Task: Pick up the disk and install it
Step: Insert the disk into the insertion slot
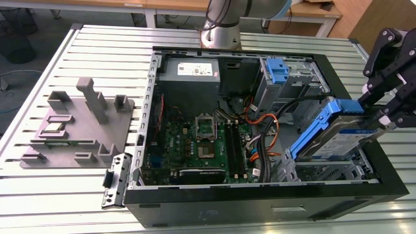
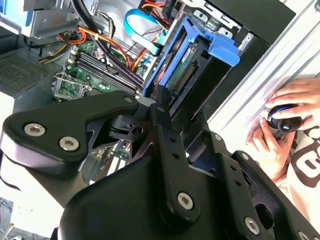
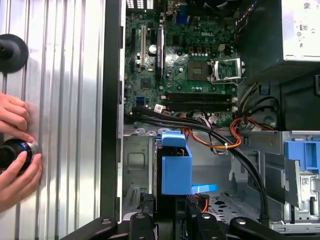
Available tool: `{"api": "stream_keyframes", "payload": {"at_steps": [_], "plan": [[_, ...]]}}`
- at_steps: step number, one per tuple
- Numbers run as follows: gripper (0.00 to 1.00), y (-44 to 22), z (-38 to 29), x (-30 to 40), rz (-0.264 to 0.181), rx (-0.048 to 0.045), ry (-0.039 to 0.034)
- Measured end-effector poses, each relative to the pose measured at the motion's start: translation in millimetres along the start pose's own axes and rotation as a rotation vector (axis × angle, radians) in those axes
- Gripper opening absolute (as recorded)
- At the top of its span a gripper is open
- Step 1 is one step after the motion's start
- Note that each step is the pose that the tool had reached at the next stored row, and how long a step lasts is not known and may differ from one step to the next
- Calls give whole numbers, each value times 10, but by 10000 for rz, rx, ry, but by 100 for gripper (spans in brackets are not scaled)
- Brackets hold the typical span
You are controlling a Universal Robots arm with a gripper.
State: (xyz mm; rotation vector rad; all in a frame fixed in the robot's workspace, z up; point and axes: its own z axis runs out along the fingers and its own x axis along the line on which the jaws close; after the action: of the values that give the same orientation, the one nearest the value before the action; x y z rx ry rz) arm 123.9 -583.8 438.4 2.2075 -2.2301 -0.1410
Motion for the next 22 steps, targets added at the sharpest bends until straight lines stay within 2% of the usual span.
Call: {"api": "stream_keyframes", "payload": {"at_steps": [22], "plan": [[35,-26,398,25,1,0,1]]}}
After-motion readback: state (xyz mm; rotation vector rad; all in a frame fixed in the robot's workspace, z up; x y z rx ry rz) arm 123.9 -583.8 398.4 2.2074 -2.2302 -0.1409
